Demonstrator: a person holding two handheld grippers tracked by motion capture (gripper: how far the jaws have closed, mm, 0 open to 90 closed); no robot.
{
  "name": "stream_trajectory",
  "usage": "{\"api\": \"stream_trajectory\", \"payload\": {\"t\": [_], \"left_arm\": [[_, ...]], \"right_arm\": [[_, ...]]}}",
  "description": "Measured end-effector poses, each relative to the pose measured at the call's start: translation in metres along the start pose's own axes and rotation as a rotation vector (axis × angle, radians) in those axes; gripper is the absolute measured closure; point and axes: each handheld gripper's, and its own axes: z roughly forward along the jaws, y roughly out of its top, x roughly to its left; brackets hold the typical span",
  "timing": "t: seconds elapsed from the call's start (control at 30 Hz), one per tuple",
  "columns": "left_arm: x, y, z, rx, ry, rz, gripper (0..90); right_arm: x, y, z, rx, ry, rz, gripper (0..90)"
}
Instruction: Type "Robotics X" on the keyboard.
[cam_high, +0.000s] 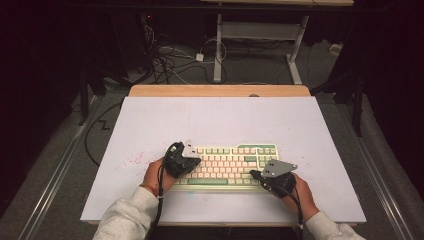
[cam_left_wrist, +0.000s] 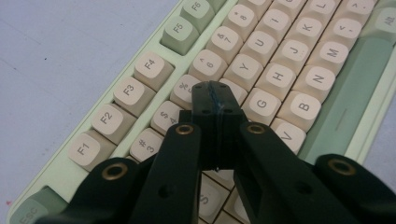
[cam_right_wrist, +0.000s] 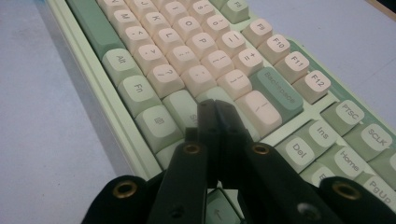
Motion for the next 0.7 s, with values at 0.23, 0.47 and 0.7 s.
{"api": "stream_trajectory", "payload": {"t": [0.23, 0.47, 0.7], "left_arm": [[-0.002, 0.0, 0.001, 0.008, 0.002, 0.008, 87.9], [-0.002, 0.002, -0.017, -0.082, 0.028, 0.018, 87.9], [0.001, 0.0, -0.026, -0.115, 0.049, 0.014, 87.9]], "right_arm": [[0.0, 0.0, 0.0, 0.0, 0.001, 0.0, 89.8], [0.0, 0.001, -0.001, -0.001, -0.001, -0.005, 89.8], [-0.002, 0.001, -0.007, -0.02, -0.006, -0.006, 89.8]]}}
